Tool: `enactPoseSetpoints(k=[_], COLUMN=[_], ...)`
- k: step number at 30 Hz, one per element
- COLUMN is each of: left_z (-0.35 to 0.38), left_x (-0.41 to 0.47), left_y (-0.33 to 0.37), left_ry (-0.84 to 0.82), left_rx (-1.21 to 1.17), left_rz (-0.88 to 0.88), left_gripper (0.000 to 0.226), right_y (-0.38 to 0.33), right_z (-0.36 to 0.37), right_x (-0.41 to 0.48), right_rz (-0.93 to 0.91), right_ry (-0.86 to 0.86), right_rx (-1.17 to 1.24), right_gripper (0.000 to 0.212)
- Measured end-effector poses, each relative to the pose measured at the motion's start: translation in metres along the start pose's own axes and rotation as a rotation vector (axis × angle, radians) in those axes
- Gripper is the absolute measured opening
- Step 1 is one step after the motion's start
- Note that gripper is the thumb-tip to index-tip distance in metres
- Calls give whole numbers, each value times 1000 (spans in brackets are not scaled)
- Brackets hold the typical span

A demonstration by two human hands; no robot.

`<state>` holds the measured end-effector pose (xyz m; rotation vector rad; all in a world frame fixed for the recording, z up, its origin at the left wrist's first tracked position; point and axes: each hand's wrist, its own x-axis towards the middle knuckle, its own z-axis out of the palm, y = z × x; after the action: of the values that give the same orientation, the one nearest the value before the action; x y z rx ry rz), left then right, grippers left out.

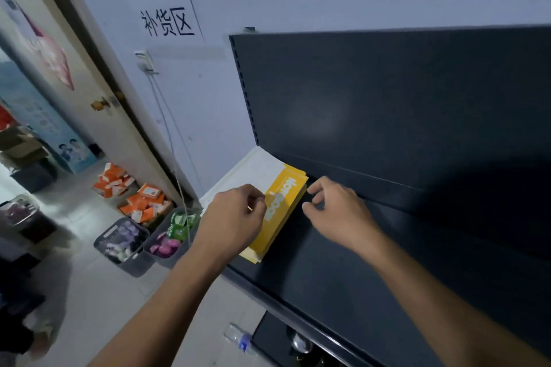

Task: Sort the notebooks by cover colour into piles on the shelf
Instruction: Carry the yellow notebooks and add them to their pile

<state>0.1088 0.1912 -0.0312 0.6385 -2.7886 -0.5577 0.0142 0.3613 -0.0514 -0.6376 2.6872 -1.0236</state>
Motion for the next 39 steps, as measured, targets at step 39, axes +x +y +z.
enactPoseSetpoints(k=[39], left_z=[-15], left_x=[124], left_y=[-75], left_ry=[-213], left_rx=[172], left_rz=[253], left_gripper=[31], right_y=[-85], right_z=[110], right_x=[49], right_rz=[636], right_ry=[192], right_rx=[-53], right_gripper=[68])
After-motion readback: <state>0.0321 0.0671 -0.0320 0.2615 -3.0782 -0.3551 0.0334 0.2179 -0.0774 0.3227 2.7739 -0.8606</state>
